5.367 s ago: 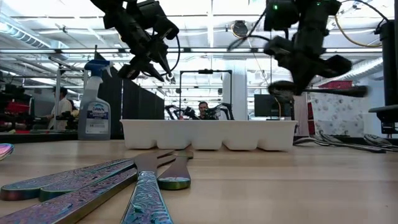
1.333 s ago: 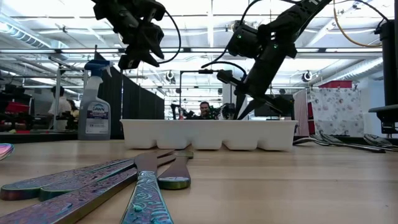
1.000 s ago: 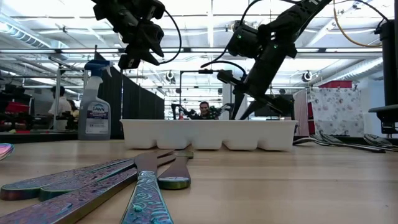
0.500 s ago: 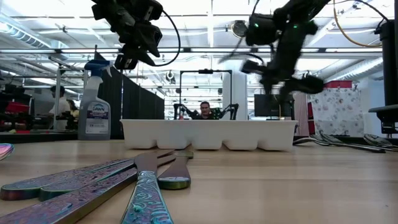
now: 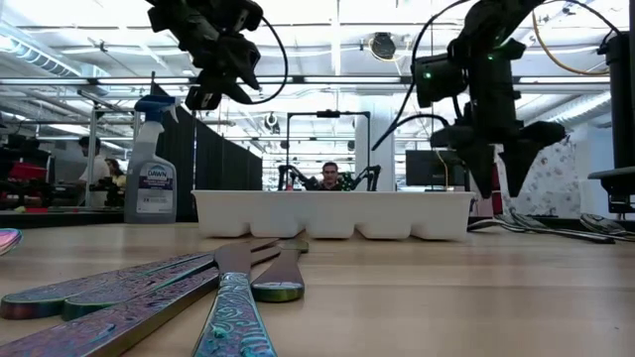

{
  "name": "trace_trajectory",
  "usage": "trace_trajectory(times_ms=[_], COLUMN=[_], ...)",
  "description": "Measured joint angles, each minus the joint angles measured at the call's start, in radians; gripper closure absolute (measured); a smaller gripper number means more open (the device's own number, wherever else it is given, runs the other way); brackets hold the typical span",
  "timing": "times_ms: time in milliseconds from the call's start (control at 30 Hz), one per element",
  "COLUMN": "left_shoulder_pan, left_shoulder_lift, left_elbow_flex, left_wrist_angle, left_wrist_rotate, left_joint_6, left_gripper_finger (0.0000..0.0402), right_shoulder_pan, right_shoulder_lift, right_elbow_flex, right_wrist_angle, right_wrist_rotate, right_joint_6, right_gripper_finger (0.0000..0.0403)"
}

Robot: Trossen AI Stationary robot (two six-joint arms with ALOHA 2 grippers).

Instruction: Sort silverware

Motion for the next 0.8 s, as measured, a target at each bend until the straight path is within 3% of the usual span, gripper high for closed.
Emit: trace_trajectory(times_ms=[533,800], left_shoulder_pan=[0.000,0.000], left_shoulder_lift=[0.000,0.000], left_elbow_flex=[0.000,0.000], left_wrist_angle=[0.036,0.091], left_wrist_rotate=[-0.021,-0.022], left_joint_6=[-0.029,-0.030], left_gripper_finger=[0.0303,0.0303], right_shoulder_pan=[-0.002,-0.006], right_shoulder_lift=[0.001,0.001], right_elbow_flex=[-0.184,-0.216], right_wrist_angle=[0.214,0.296], right_wrist_rotate=[0.039,0.036], right_joint_6=[0.043,0.058], right_gripper_finger=[0.0277,0.0385])
